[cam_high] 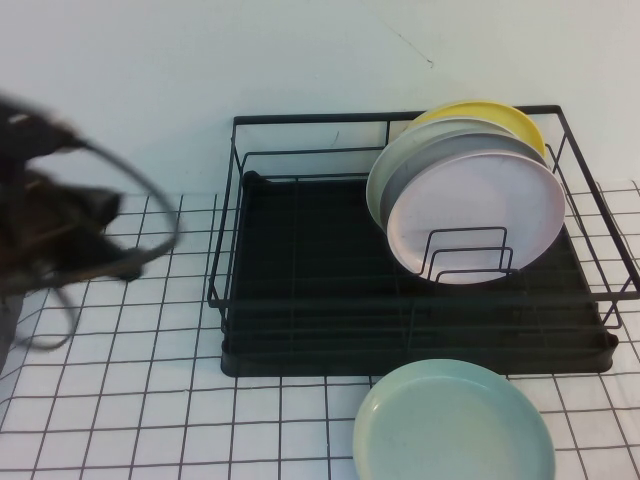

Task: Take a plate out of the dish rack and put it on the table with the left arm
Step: Grasp the plate from the shelf

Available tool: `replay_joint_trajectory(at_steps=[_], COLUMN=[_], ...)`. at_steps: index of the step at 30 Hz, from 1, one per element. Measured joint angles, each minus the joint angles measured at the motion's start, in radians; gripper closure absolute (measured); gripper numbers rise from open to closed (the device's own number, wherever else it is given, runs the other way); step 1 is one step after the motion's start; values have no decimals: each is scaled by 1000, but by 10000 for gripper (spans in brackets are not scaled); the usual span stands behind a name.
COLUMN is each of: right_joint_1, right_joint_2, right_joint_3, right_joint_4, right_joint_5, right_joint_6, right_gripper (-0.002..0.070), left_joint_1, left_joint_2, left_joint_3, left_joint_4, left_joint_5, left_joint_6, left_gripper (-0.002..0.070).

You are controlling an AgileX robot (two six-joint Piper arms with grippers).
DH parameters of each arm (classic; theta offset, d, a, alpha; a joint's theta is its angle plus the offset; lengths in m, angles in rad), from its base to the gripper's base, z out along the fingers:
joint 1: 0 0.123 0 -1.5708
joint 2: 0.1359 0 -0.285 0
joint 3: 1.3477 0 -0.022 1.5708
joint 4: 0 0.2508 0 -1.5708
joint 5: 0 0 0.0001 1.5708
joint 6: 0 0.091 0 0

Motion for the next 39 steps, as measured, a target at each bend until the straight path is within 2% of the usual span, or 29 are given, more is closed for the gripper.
replay_joint_trajectory(at_steps=[4, 6, 8, 12, 14, 16, 25, 34, 36, 39], right_joint_1=[0, 0, 0, 0, 0, 0, 0, 0, 0, 0], right_joint_2=[0, 0, 0, 0, 0, 0, 0, 0, 0, 0], right_joint_3=[0, 0, 0, 0, 0, 0, 0, 0, 0, 0], right_joint_4=[0, 0, 0, 0, 0, 0, 0, 0, 0, 0], right_joint_5=[0, 0, 0, 0, 0, 0, 0, 0, 0, 0], right_joint_6=[0, 0, 0, 0, 0, 0, 0, 0, 0, 0], right_gripper=[679, 679, 679, 679, 679, 679, 679, 679, 679, 679], left_joint_1=[-124, -186, -238, -332, -367, -397, -463, -476, -476, -476], left_joint_2=[154, 235, 312, 444, 502, 559, 761, 891, 905, 911], left_joint_3=[-115, -176, -232, -318, -345, -370, -456, -599, -621, -635], left_joint_4=[-40, -44, -45, -49, -53, -52, -30, -27, -27, -27], left_joint_5=[-41, -67, -95, -145, -175, -200, -388, -417, -417, -413], left_joint_6=[103, 136, 173, 231, 244, 248, 258, 248, 248, 246], left_gripper=[669, 624, 534, 295, 217, 183, 195, 200, 226, 321])
